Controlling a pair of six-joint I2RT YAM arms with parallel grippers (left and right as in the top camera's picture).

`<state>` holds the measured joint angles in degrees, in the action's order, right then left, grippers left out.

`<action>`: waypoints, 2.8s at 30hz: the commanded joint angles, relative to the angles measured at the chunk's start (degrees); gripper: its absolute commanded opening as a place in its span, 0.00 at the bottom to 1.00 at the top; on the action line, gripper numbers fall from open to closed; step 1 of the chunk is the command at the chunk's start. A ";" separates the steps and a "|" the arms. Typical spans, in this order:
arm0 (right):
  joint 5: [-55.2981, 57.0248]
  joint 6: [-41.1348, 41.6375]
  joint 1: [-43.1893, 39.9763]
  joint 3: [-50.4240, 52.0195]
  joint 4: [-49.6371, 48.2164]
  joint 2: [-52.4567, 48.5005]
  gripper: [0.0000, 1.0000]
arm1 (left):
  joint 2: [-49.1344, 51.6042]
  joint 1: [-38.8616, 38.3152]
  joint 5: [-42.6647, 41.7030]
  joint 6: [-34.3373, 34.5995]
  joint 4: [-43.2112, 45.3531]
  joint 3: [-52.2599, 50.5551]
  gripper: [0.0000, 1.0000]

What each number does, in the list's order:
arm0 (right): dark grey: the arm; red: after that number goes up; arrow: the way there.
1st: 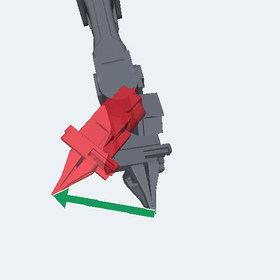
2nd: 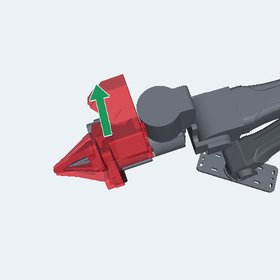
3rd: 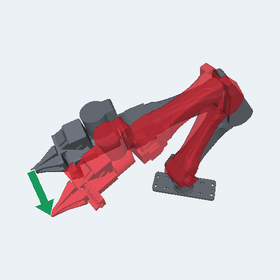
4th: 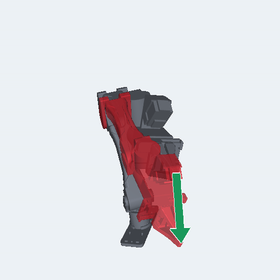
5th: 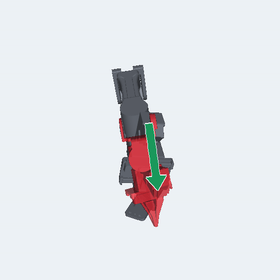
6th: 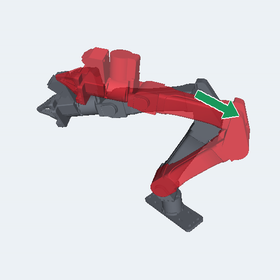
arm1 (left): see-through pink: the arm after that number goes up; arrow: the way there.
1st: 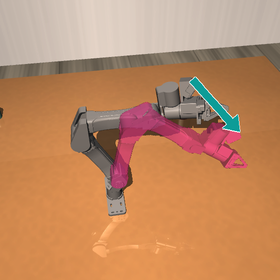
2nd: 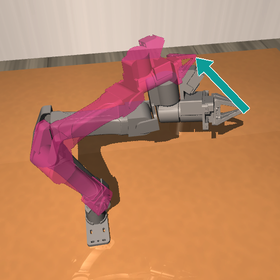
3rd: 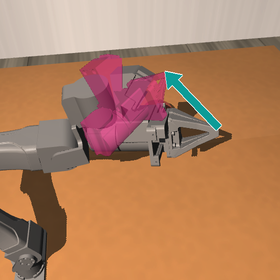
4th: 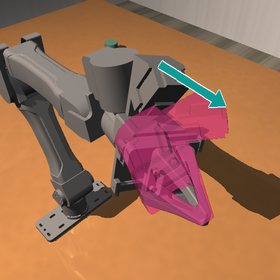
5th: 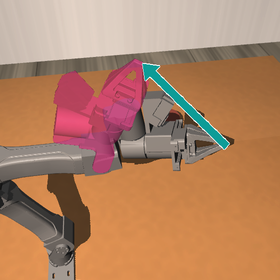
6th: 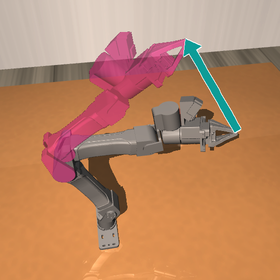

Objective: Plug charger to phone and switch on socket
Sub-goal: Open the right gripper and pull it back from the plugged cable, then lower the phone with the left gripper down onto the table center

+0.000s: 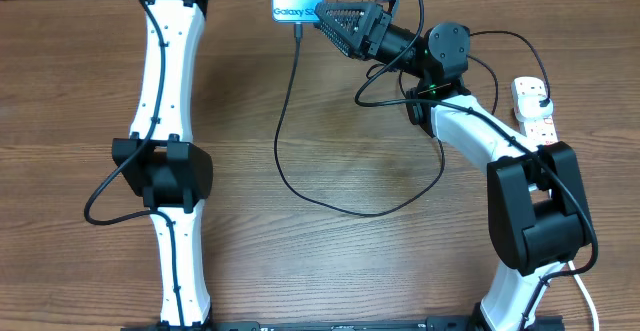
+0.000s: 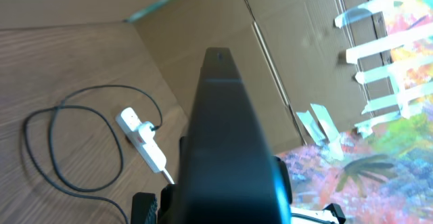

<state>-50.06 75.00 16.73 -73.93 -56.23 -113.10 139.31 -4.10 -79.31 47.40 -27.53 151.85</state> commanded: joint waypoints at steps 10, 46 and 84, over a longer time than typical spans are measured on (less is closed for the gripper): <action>-7.93 -17.07 -4.57 -1.14 30.38 -0.17 1.00 | -0.31 3.72 -2.58 0.61 -0.94 0.28 0.04; 47.45 -45.16 -5.25 -3.50 89.15 4.35 1.00 | 0.09 -6.36 26.40 -25.79 -34.40 -0.33 0.04; 31.98 -60.11 -6.25 -3.39 89.15 4.35 1.00 | 0.11 -9.14 31.30 -25.83 -24.61 -22.93 0.04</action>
<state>-17.32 14.57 10.57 -75.99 33.69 -110.78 139.65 -11.62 -47.03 22.06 -54.24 130.82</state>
